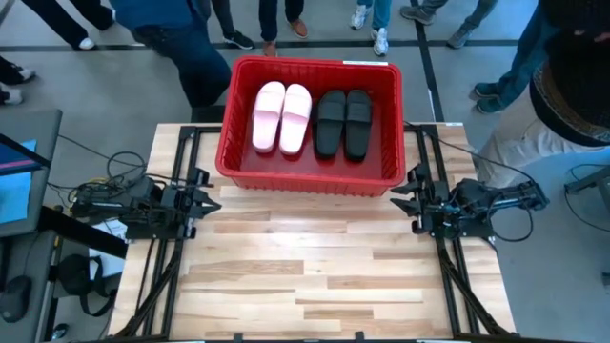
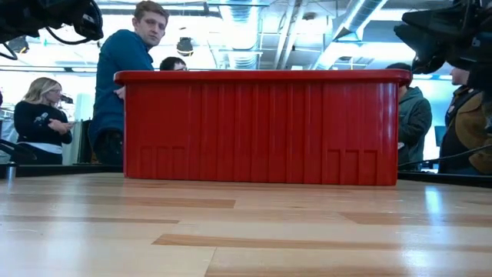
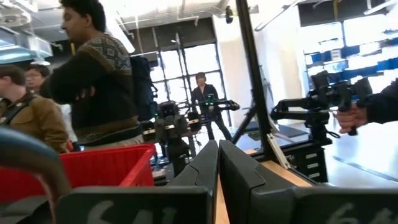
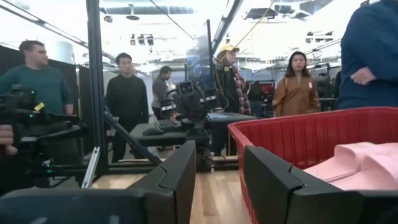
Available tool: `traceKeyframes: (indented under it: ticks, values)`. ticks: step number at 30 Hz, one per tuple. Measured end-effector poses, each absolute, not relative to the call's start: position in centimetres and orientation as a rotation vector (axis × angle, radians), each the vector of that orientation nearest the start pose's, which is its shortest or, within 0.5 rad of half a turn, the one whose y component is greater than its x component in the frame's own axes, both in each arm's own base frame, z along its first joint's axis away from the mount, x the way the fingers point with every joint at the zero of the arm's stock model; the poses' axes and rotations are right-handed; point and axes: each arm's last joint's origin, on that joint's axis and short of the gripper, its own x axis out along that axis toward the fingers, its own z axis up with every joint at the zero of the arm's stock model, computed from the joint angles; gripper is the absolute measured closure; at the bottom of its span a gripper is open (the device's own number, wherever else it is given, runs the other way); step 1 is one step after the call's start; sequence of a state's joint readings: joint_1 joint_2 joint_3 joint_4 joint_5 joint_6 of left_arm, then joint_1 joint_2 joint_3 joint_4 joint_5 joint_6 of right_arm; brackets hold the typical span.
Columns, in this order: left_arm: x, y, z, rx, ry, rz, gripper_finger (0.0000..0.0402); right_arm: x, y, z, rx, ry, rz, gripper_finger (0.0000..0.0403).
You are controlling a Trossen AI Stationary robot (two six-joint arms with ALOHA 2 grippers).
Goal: Pick and place slides into bin
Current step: Return to Home Position
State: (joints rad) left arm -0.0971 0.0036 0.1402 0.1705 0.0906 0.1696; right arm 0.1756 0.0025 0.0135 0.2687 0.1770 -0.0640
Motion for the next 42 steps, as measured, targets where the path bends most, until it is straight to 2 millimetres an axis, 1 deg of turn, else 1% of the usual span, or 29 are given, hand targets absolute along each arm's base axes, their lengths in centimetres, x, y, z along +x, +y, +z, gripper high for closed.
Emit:
traceKeyframes:
  ticks: [7,13,16,18,19,39,42]
  values:
    - [8.3,-1.2,22.3,0.166,-0.285,-0.2,0.0398,9.4,0.7,19.0,0.001,-0.243,0.014,0.0282]
    - [8.3,-1.2,22.1,0.171,-0.275,-0.22,0.0398,9.5,0.4,18.8,-0.006,-0.215,-0.009,0.0282]
    - [8.8,-1.3,20.6,0.14,-0.261,-0.219,0.0398,9.5,0.4,18.7,-0.002,-0.207,-0.015,0.0282]
    - [9.2,-1.2,19.6,0.12,-0.295,-0.191,0.0398,9.5,0.4,18.7,-0.001,-0.206,-0.015,0.0282]
    - [9.2,-1.2,19.5,0.112,-0.313,-0.181,0.0397,9.5,0.4,18.7,0.0,-0.206,-0.015,0.0282]
    - [9.2,-1.1,19.5,0.141,-0.322,-0.134,0.0397,9.6,0.4,18.2,0.019,-0.158,-0.014,0.0282]
    - [9.3,-1.1,19.3,0.141,-0.296,-0.132,0.0397,9.6,0.4,17.7,0.027,-0.103,-0.014,0.0282]
